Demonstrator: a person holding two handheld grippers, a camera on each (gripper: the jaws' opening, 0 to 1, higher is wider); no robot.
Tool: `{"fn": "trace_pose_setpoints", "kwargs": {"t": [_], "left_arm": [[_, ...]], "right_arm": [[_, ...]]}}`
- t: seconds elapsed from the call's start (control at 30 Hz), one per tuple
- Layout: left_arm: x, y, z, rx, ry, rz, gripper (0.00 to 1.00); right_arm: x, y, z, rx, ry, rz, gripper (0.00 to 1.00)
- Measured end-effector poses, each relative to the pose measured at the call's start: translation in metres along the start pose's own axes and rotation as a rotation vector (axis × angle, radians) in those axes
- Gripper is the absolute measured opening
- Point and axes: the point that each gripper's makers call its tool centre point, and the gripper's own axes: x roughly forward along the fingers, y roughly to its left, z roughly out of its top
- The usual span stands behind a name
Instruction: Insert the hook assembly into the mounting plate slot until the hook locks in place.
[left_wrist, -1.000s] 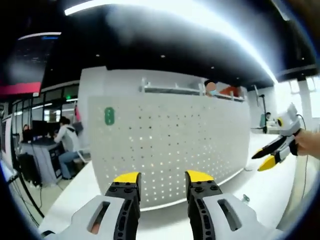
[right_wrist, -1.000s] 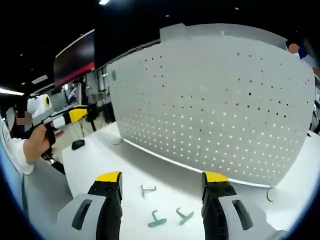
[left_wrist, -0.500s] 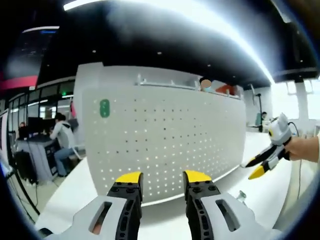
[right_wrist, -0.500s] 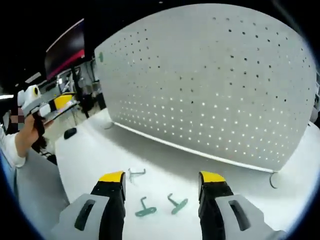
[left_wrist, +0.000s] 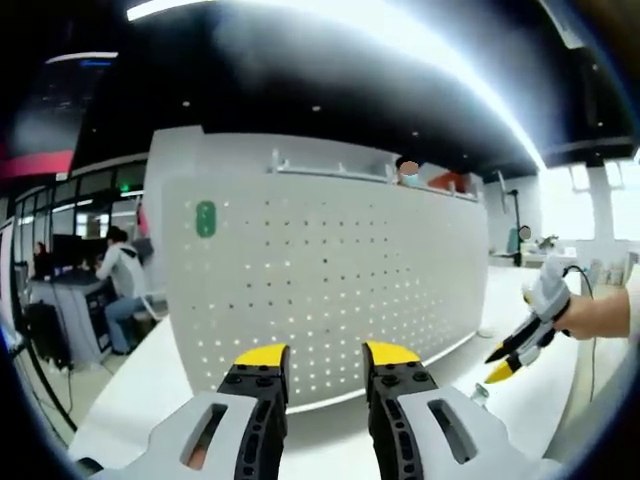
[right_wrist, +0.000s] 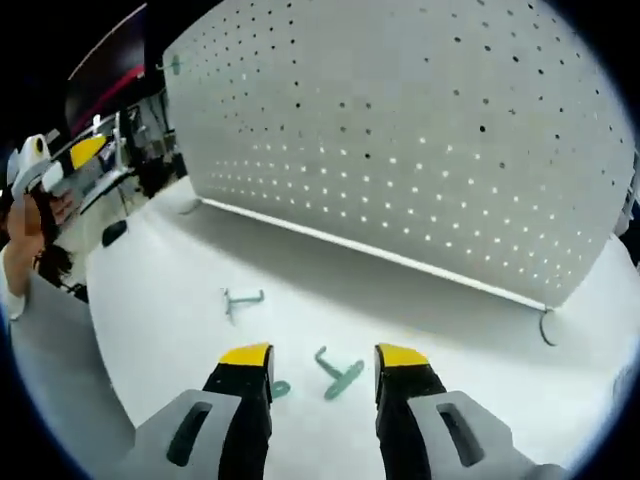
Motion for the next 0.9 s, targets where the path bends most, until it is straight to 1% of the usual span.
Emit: {"fn": "trace_pose_setpoints", "kwargs": {"t": [0.17,0.23,0.33,0.47,0.57,0.67,0.8,0.9], "left_arm": [[0.0,0.001,-0.001,-0.005,0.004,-0.002,0.29],[0.0,0.001,-0.002,-0.007,0.005,-0.002,0.29],[0.0,0.001,-0.003,-0.008,0.008,-0.004,0.29],[0.001,-0.001,-0.004,-0.005,0.012,-0.012,0.28],[0.001,-0.001,-0.004,-0.006,0.013,-0.013,0.28],[0.001,0.0,-0.004,-0.009,0.013,-0.011,0.28],[0.001,0.001,-0.004,-0.012,0.012,-0.009,0.28],[0.001,0.001,-0.004,-0.011,0.012,-0.01,0.28]], "right_arm": [[0.008,-0.004,-0.007,0.024,0.023,0.002,0.24],[0.01,-0.007,-0.011,0.037,0.031,-0.005,0.23],[0.013,-0.011,-0.017,0.035,0.062,-0.03,0.23],[0.019,-0.014,-0.018,0.035,0.07,-0.036,0.22],[0.024,-0.017,-0.021,0.052,0.081,-0.044,0.22],[0.026,-0.016,-0.022,0.059,0.083,-0.042,0.22],[0.029,-0.019,-0.027,0.06,0.103,-0.054,0.22],[0.029,-0.02,-0.028,0.058,0.105,-0.06,0.18]]}}
